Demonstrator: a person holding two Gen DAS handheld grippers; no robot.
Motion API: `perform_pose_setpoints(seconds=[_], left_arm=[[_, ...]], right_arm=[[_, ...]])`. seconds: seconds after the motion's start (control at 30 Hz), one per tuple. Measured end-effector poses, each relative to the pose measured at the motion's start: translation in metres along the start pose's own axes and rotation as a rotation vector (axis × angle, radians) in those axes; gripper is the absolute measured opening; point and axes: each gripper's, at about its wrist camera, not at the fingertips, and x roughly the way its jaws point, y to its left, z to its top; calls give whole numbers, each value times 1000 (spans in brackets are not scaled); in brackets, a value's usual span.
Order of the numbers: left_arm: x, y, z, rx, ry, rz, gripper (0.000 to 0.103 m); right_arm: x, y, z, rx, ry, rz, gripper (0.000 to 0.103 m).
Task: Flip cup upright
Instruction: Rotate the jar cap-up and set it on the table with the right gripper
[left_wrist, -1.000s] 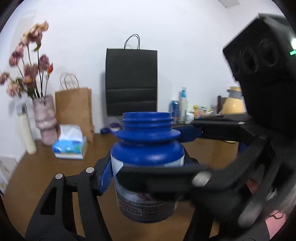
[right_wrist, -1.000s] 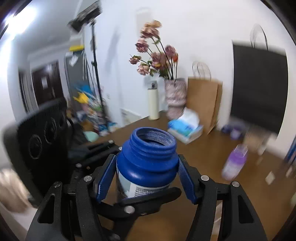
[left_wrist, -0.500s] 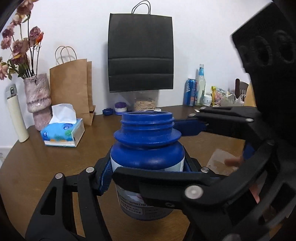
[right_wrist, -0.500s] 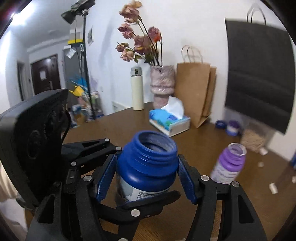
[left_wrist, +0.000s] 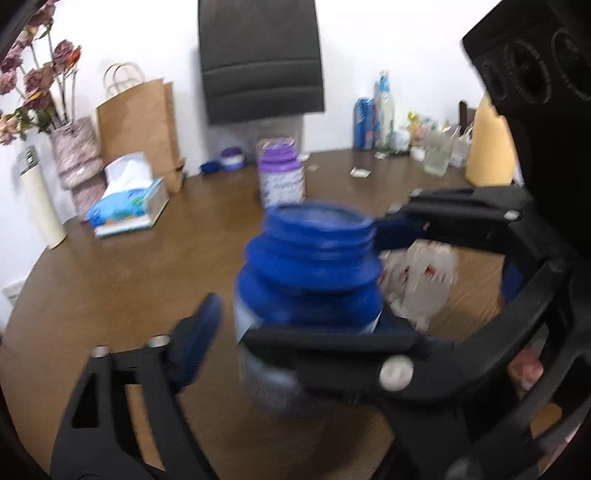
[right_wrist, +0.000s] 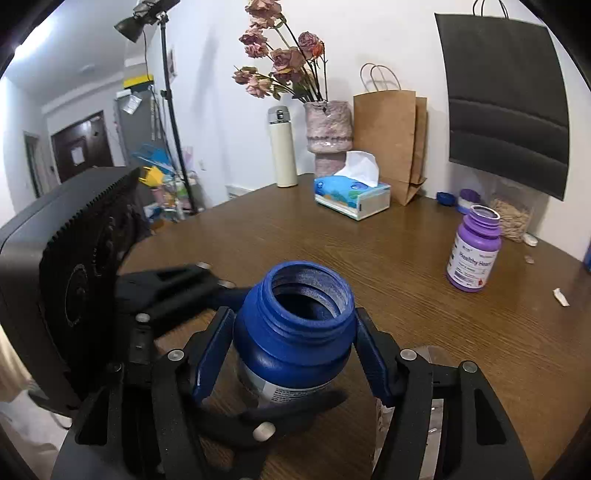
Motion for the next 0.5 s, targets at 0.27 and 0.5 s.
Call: perform_pose_setpoints(seconds=[0.27,0.5], left_arm=[[-49,24,-43,-150,72,86,93],[-65,30,-62,-225,77,198,93]], right_arm=[[20,33,-5,-102,22,-173,69],[27,31,-10,-25,87,-151,81]])
